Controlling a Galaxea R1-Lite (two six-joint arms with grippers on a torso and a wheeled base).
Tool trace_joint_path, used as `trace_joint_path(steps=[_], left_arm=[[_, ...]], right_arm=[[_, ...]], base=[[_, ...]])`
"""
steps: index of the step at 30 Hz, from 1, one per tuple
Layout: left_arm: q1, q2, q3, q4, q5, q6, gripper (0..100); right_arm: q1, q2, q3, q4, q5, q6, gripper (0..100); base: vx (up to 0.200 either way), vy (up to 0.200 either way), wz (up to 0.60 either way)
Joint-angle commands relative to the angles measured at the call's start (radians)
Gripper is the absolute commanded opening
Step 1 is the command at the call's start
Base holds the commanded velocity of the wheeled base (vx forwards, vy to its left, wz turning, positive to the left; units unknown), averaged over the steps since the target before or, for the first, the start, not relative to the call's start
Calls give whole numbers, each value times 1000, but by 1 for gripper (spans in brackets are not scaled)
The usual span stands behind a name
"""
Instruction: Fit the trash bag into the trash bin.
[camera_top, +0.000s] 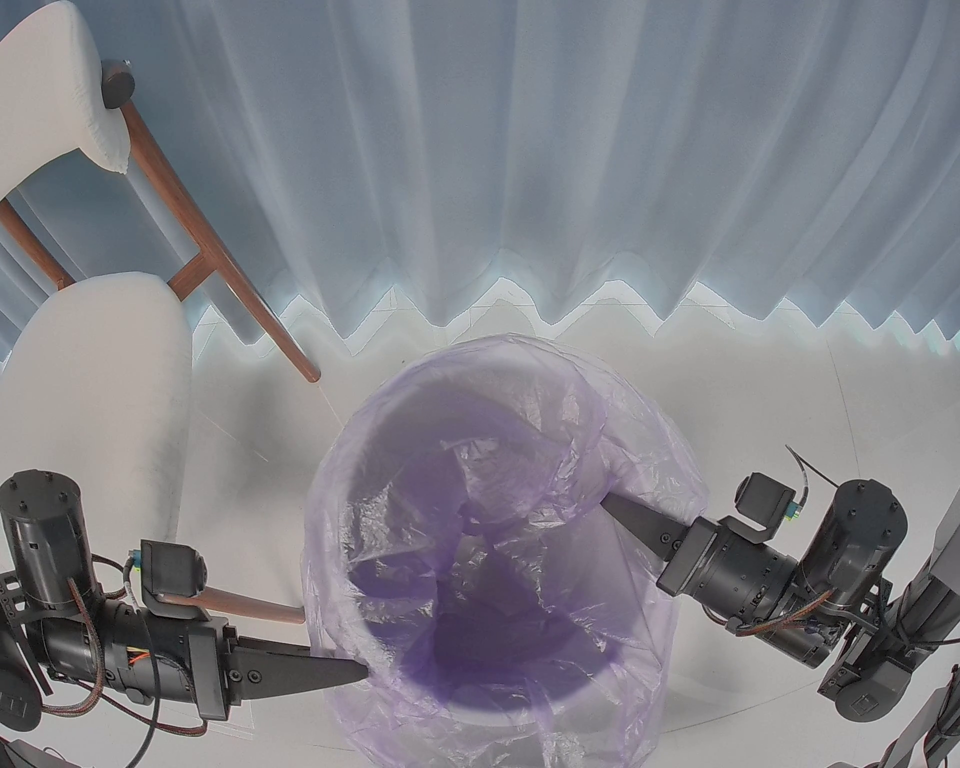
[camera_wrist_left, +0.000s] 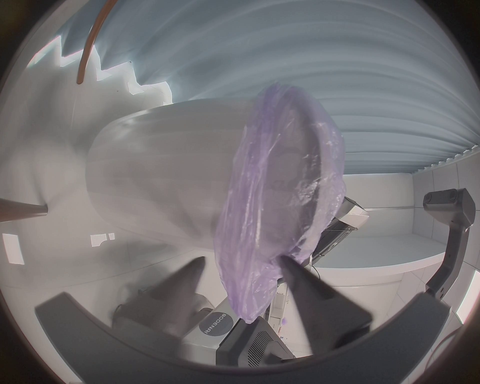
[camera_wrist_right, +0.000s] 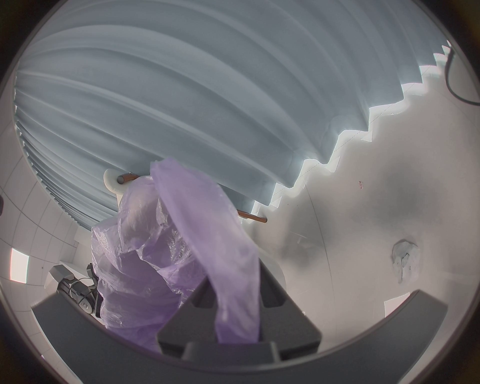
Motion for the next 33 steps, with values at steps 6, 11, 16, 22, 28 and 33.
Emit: trace_joint_path(steps=[6,11,16,22,28,33], left_arm=[[0,69,-8,-3,53,1,0],[13,90,-15,-27,116,1,0],[37,93,-21,-32,150,4,0],[118,89,-58,-30,153,36,0],[186,89,-88,-30,153,39,0],[218,90,-102,-30,153,39,0]], right_arm=[[-1,-6,-3,-16,1,0,0],[-7,-11,-1,-16,2,7,0],[-18,-14,-6,-15,7,34,0],[-39,-24,-7,-13,27,57,0],[-39,-23,2,-13,31,59,0],[-41,-32,7,-13,48,60,0]], base=[[0,0,0],[0,0,0],[0,0,0],[0,0,0],[0,0,0],[0,0,0]])
